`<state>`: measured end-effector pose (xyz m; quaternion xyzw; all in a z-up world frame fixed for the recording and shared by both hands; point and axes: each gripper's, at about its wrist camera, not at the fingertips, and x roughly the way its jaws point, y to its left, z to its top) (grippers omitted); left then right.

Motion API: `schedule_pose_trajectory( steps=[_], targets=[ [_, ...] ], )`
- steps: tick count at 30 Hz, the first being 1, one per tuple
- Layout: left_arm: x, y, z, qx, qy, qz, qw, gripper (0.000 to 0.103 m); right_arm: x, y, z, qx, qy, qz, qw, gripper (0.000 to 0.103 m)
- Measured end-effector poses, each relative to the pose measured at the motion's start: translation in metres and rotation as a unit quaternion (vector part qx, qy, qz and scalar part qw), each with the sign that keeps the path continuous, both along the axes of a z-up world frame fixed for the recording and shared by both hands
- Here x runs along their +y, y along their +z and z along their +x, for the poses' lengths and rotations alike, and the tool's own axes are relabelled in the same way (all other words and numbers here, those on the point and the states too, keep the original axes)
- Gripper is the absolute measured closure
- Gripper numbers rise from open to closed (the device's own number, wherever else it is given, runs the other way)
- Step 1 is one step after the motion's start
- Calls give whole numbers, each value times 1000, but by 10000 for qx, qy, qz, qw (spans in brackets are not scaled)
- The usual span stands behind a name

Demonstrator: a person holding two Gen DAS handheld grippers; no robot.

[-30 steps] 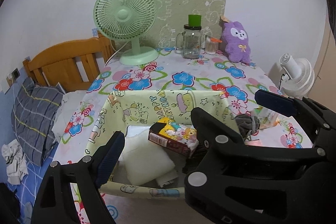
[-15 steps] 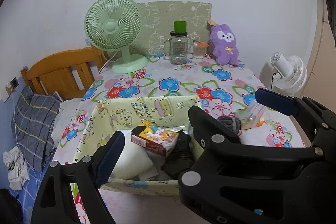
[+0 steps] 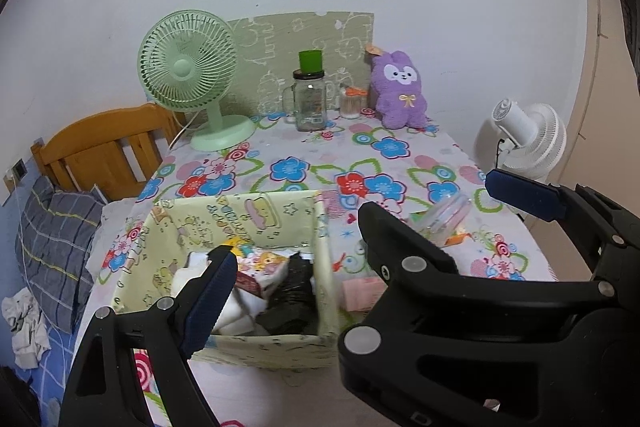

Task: Organize soft objects
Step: 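Withdraw both tools from the box and move toward the remaining items, then grasp the grey drawstring pouch with the left tool while the right tool grasps the clear straw bag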

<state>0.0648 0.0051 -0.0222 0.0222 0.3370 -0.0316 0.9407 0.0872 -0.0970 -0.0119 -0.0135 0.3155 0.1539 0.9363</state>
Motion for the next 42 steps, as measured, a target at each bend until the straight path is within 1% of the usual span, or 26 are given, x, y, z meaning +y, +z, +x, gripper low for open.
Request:
schedule_pose_trajectory(
  steps=[9,19,25,31,42],
  targets=[
    [-28,3,-5,-39,-168,11,9999,13,-28,4,-8,-58,-155,-10,9999,11],
    [-59,-2,-3,28,-320,-16,9995,13,-59,-2,-11,19,-338,-10,9994,11],
    [-74,-7,0,53,-376,-16,9993,13,-76,-8,-9,58,-413,14,9991,11],
    [-88,-15,7,196,-460,-88,9987,13,-91,-17,-4,121,-521,21,9986,11],
    [-104,-35,22,410,-495,-102,9979,14,-108,-38,11,312,-625,66,9975,11]
  ],
)
